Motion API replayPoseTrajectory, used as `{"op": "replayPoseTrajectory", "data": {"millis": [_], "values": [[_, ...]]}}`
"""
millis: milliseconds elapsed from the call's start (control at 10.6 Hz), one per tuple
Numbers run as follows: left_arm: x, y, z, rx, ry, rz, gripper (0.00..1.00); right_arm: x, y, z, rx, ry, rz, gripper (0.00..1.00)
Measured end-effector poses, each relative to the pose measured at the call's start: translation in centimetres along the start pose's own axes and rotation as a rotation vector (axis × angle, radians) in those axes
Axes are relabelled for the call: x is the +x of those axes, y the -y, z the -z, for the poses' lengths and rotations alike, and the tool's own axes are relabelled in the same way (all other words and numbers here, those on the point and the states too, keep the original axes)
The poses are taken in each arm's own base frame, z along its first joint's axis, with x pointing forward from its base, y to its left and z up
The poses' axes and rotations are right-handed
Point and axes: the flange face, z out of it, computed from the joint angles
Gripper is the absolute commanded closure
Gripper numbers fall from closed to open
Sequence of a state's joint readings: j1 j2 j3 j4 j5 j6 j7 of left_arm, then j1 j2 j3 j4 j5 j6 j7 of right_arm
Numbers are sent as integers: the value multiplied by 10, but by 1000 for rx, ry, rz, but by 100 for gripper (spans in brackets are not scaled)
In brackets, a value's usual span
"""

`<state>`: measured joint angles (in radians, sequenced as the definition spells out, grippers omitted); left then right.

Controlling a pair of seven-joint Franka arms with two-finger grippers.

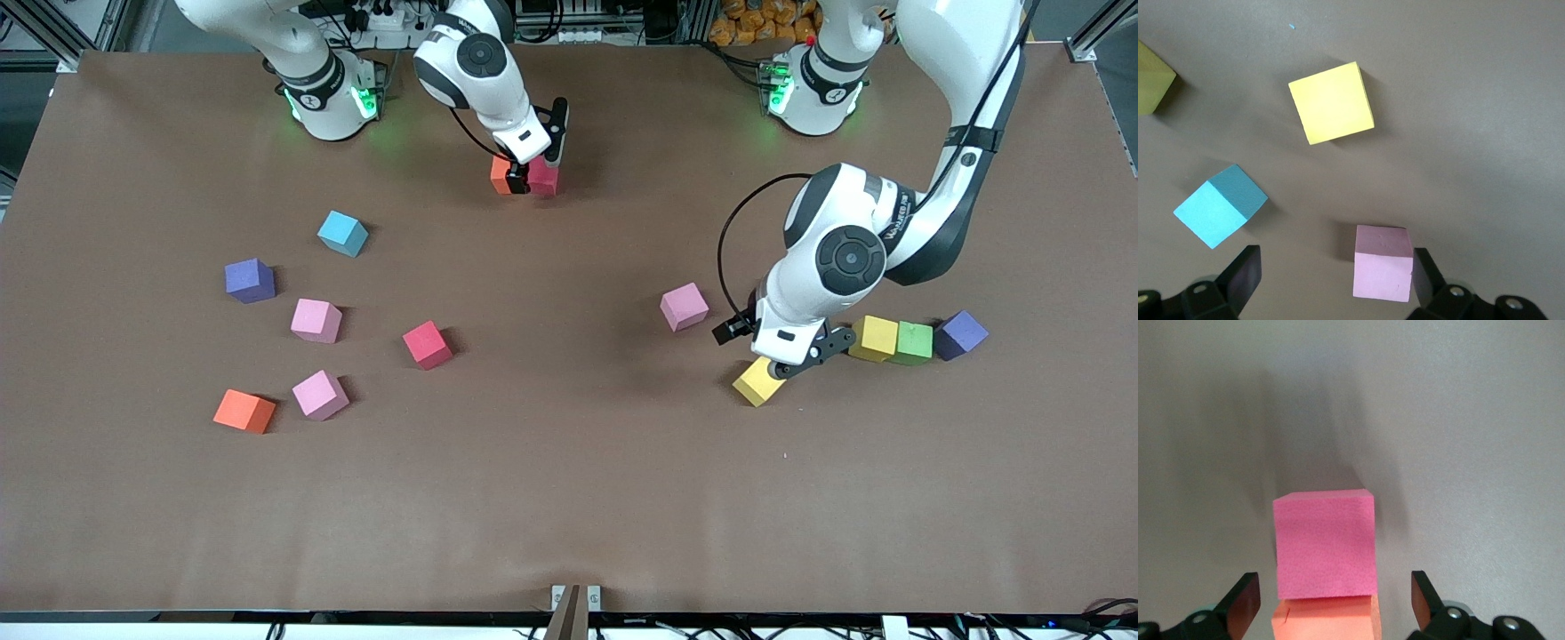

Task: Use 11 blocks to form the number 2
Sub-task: 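Lower the red block beside the orange block with the right gripper and release, then grasp the pink block with the left gripper while the right gripper reaches another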

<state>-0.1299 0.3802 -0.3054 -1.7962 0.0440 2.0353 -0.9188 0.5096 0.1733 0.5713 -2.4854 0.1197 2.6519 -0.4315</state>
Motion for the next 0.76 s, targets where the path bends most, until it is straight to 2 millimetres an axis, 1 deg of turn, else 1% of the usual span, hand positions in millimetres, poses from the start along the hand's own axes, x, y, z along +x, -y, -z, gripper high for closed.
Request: {"op": "replayPoseTrajectory", "data": {"millis": [95, 189, 379, 474, 568, 758], "values": [[-3, -2, 0, 1, 2, 6, 0, 1, -1, 6, 1, 16, -12, 0], [-5, -3, -1, 4, 4, 5, 0, 1, -6, 16, -1, 36, -31, 0], [-8, -2, -3, 23, 19, 4, 0, 0, -32, 49, -20, 49, -89, 0], [-9, -2, -4, 29, 23, 2, 0, -7, -50, 65, -34, 46, -131, 0], [-13, -4, -6, 34, 26, -5, 0, -18, -72, 78, -48, 40, -181, 0], [-26, -12, -14, 45, 34, -28, 0, -43, -117, 98, -70, 14, -287, 0]]}}
